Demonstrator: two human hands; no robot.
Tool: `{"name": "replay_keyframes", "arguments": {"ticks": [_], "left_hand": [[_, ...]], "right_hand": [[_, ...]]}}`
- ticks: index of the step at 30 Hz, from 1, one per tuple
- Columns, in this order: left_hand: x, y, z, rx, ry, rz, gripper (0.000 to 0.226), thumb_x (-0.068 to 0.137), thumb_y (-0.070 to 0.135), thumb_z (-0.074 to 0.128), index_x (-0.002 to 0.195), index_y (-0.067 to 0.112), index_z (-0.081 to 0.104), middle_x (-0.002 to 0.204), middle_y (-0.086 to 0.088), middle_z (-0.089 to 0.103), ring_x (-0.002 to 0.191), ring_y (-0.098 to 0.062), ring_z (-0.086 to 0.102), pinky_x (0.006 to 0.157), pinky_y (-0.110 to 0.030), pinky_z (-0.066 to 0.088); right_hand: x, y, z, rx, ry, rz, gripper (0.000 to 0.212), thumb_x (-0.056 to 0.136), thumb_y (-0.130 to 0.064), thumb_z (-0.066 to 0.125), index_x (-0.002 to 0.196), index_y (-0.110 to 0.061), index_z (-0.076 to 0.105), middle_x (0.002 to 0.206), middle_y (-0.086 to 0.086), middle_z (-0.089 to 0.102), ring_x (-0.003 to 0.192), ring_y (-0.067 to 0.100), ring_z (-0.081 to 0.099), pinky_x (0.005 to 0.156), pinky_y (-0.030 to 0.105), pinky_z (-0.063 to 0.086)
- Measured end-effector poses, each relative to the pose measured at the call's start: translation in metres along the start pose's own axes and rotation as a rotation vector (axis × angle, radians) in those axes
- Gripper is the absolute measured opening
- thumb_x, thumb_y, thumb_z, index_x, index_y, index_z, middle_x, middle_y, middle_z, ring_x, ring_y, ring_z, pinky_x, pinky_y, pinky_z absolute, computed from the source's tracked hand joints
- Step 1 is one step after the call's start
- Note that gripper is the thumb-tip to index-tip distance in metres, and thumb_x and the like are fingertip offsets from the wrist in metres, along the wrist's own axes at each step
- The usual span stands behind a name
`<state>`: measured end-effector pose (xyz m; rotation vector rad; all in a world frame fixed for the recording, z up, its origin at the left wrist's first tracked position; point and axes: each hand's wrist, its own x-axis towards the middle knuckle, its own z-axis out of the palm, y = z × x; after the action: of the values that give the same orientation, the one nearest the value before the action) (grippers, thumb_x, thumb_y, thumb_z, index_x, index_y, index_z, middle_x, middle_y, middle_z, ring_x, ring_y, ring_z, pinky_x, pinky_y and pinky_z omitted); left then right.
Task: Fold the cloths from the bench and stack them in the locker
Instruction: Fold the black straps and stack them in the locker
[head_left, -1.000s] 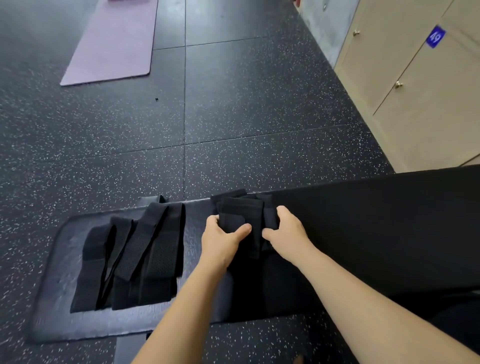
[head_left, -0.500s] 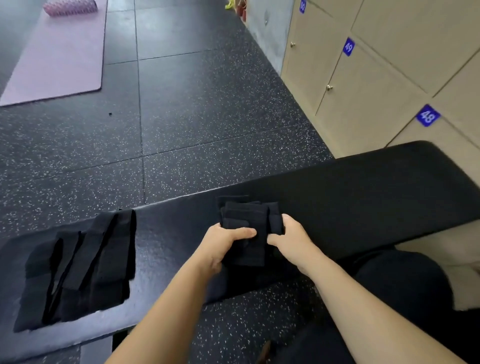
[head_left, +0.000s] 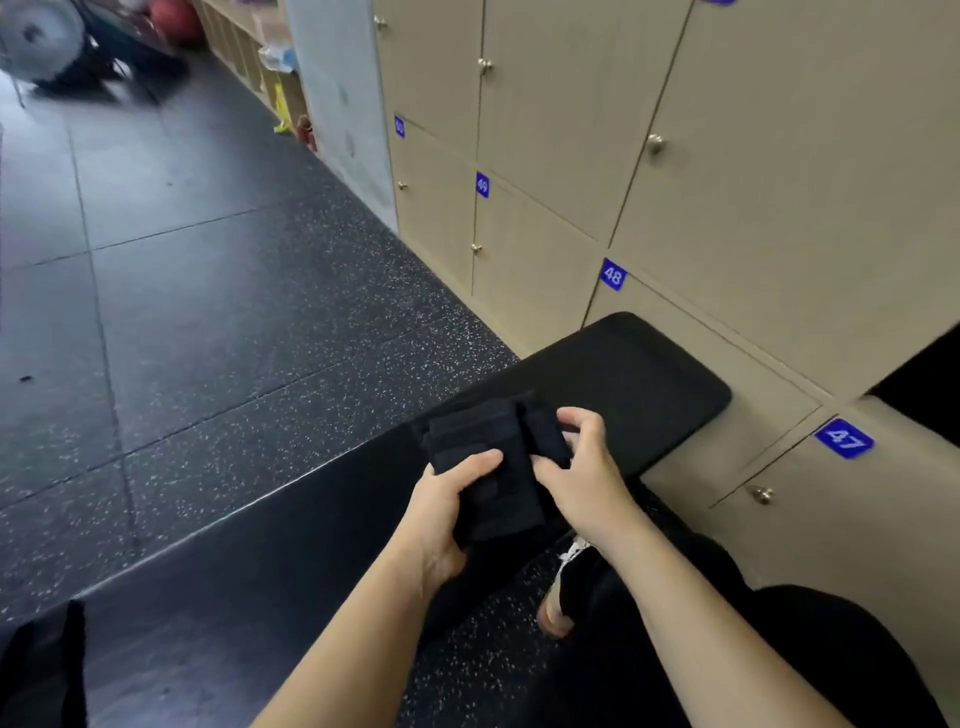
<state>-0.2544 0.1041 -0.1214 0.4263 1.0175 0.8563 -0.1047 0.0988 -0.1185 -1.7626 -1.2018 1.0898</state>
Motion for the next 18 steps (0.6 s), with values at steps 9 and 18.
{"name": "replay_keyframes", "arguments": {"ticks": [9,18], "left_hand": [[0.001,-0.005,0.077,0.106,-0.253,-0.067,0.052,0.072,0.017,0.073,0.123,0.011,0.064,0.114,-0.018,0.07,0.101,-0.034,0.069,0.073,-0.041,0.059],[-0.015,-0.037,0.142,0.085,-0.383,-0.172,0.038,0.089,0.035,0.061,0.109,0.006,0.075,0.113,-0.018,0.071,0.099,-0.033,0.07,0.087,-0.044,0.054]], "right_hand": [[-0.015,-0.026,-0.094,-0.123,0.141,-0.249,0.03,0.086,-0.036,0.067,0.111,-0.031,0.052,0.12,-0.011,0.049,0.106,-0.005,0.048,0.08,0.008,0.037],[-0.028,-0.009,-0.149,0.041,0.264,-0.185,0.017,0.091,-0.025,0.059,0.093,-0.009,0.055,0.099,0.013,0.064,0.092,0.028,0.061,0.08,0.039,0.051]]}}
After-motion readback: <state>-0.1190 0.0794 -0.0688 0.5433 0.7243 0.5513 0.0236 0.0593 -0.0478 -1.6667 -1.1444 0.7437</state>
